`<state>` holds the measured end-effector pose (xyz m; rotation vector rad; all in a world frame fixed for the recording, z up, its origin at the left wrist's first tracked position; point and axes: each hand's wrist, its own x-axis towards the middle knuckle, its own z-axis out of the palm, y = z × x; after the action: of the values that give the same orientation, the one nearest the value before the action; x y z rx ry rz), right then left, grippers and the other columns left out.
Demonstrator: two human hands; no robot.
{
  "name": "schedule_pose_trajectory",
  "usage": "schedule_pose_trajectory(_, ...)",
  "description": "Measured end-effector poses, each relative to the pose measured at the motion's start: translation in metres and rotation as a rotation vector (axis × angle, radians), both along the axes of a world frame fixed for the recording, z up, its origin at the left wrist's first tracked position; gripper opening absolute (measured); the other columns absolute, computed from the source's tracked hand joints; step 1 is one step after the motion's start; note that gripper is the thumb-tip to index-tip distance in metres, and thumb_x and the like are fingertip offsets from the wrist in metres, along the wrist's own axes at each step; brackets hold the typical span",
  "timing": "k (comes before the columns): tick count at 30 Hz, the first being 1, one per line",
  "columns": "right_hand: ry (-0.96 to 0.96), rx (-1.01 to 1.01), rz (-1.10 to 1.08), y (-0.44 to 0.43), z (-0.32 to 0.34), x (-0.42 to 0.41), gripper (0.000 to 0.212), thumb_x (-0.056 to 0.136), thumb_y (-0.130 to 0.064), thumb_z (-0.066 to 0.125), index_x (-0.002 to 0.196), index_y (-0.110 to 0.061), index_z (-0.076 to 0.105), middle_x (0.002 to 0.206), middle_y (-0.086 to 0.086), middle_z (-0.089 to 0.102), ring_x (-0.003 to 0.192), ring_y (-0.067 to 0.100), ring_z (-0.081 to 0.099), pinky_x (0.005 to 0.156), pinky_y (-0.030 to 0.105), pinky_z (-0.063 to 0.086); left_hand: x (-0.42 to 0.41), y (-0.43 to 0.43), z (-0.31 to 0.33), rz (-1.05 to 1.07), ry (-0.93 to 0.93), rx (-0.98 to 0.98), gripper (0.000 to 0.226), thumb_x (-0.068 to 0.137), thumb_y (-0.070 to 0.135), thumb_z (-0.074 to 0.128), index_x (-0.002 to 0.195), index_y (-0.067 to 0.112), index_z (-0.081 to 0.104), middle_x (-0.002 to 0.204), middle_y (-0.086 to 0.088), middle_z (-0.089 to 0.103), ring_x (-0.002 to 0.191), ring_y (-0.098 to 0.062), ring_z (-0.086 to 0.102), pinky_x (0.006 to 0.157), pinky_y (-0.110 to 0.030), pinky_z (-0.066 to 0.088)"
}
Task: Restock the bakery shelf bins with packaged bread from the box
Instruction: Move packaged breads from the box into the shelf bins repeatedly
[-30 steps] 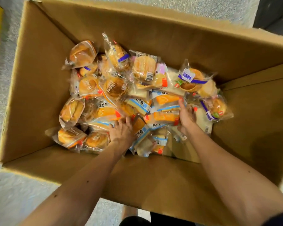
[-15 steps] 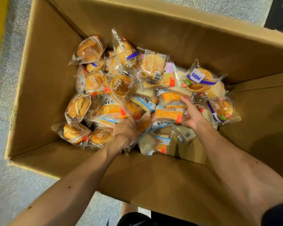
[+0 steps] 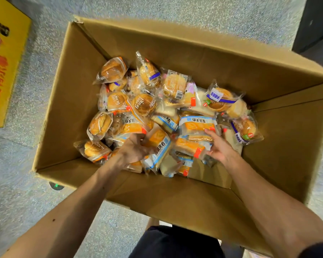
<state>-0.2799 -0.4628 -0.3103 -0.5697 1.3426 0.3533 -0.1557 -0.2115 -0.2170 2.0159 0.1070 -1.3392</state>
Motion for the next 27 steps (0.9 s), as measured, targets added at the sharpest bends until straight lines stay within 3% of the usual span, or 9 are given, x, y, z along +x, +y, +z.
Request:
schedule_pose_trajectory(3,-0.022,-0.011,0.029,0.006,0.021,-0.020,0.043,0.085,-0.018,0.075,0.126,-0.017,0.063,0.106,0.012,0.076,0.092,0.027,0.074,0.065,0.043,0.060,-0.007,-0.006,0.017,0.119,0.064,-0.104,0.051,0.087,-0.010,0.067,0.068,0.017,0.029,0.140,0.013,0.052,0.069,-0.008,0.057,0.043,-0.018,0.036)
schedule_pose_trajectory(5,-0.044,-0.026,0.074,0.008,0.038,-0.033,0.051,0.082,-0.017,0.077,0.130,-0.016,0.061,0.109,0.012,0.075,0.097,0.028,0.073,0.068,0.043,0.060,-0.011,-0.009,0.028,0.182,0.076,-0.115,0.035,0.087,-0.006,0.069,0.068,0.008,0.044,0.132,0.007,0.053,0.053,0.001,0.057,0.043,-0.015,0.039)
schedule_pose_trajectory(6,-0.063,-0.036,0.096,0.009,0.048,-0.038,0.050,0.083,-0.016,0.076,0.130,-0.016,0.061,0.109,0.011,0.075,0.096,0.028,0.074,0.069,0.042,0.060,-0.013,-0.009,0.036,0.187,0.084,-0.107,0.017,0.086,0.001,0.073,0.078,0.001,0.058,0.128,0.003,0.060,0.054,0.000,0.057,0.046,-0.017,0.042)
schedule_pose_trajectory(10,-0.161,-0.073,0.144,0.010,0.088,-0.051,0.045,0.087,-0.010,0.074,0.130,-0.015,0.062,0.105,0.010,0.076,0.089,0.025,0.075,0.064,0.038,0.061,-0.013,-0.016,0.072,0.220,0.148,-0.139,0.030,0.083,0.013,0.078,0.112,0.006,0.070,0.112,-0.006,0.074,0.067,-0.022,0.053,0.056,-0.027,0.048)
schedule_pose_trajectory(13,-0.244,-0.099,0.170,0.012,0.123,-0.051,0.054,0.083,-0.008,0.076,0.133,-0.014,0.056,0.110,0.012,0.075,0.094,0.028,0.074,0.068,0.040,0.061,-0.010,-0.023,0.098,0.140,0.152,-0.223,0.024,0.087,0.012,0.074,0.111,0.014,0.071,0.106,-0.009,0.076,0.079,-0.029,0.057,0.051,-0.025,0.049)
schedule_pose_trajectory(17,-0.353,-0.149,0.206,0.018,0.174,-0.045,0.076,0.065,-0.017,0.086,0.134,-0.009,0.054,0.112,0.014,0.074,0.102,0.032,0.072,0.086,0.049,0.058,-0.005,-0.030,0.134,0.054,0.057,-0.284,0.025,0.089,0.017,0.073,0.103,-0.004,0.069,0.104,-0.012,0.076,0.077,-0.020,0.072,0.054,-0.028,0.057)
schedule_pose_trajectory(20,-0.455,-0.188,0.238,0.027,0.213,-0.040,0.061,0.072,-0.013,0.081,0.128,-0.005,0.058,0.109,0.016,0.074,0.097,0.033,0.073,0.082,0.046,0.059,-0.003,-0.028,0.164,0.030,0.038,-0.328,0.016,0.088,0.017,0.072,0.093,0.002,0.072,0.093,-0.011,0.077,0.075,-0.016,0.072,0.055,-0.026,0.057)
schedule_pose_trajectory(22,-0.492,-0.237,0.216,0.040,0.238,-0.037,0.044,0.078,-0.008,0.077,0.119,-0.004,0.061,0.100,0.014,0.076,0.089,0.031,0.074,0.074,0.042,0.061,0.001,-0.023,0.177,0.004,0.043,-0.363,0.033,0.085,0.023,0.074,0.103,-0.005,0.070,0.100,-0.016,0.075,0.081,-0.020,0.071,0.068,-0.032,0.057)
schedule_pose_trajectory(27,-0.572,-0.355,0.101,0.078,0.287,-0.036,0.067,0.070,-0.011,0.084,0.131,0.002,0.058,0.122,0.026,0.067,0.113,0.042,0.064,0.096,0.054,0.053,0.010,-0.009,0.216,-0.105,0.009,-0.476,0.014,0.094,0.020,0.065,0.083,0.013,0.072,0.083,-0.004,0.076,0.064,-0.011,0.069,0.057,-0.026,0.055)
